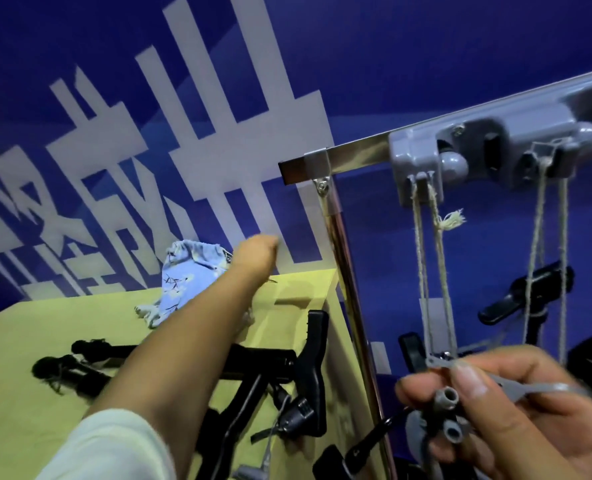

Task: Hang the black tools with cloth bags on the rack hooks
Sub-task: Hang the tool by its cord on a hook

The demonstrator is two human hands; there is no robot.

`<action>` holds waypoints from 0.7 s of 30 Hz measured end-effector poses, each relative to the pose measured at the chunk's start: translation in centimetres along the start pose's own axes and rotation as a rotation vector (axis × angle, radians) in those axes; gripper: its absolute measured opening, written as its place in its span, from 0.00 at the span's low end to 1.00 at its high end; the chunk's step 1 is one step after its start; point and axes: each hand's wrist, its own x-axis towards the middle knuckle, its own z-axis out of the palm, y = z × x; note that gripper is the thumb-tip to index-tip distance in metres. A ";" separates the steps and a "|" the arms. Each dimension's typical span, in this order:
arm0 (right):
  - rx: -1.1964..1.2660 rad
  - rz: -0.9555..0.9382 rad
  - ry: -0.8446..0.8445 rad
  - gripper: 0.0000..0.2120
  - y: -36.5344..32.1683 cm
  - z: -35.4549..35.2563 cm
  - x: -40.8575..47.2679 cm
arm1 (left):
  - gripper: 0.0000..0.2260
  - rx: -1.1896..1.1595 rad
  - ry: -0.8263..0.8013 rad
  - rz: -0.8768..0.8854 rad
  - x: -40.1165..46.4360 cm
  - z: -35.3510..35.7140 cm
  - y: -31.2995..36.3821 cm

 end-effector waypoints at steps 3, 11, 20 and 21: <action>0.045 0.039 0.002 0.35 -0.6 -0.2 -1.4 | 0.07 -0.363 0.313 -0.107 -2.7 -3.8 -2.9; -0.013 0.092 -0.053 0.25 -3.9 -0.1 -7.4 | 0.05 -1.382 0.488 -0.113 -21.5 -14.5 0.1; -0.060 -0.054 -0.033 0.04 -6.9 -1.1 -13.0 | 0.05 -1.706 0.596 0.114 -40.5 -13.0 12.4; -0.067 -0.070 -0.066 0.04 -7.0 -1.1 -13.3 | 0.06 -1.709 0.666 0.104 -41.3 -12.9 12.9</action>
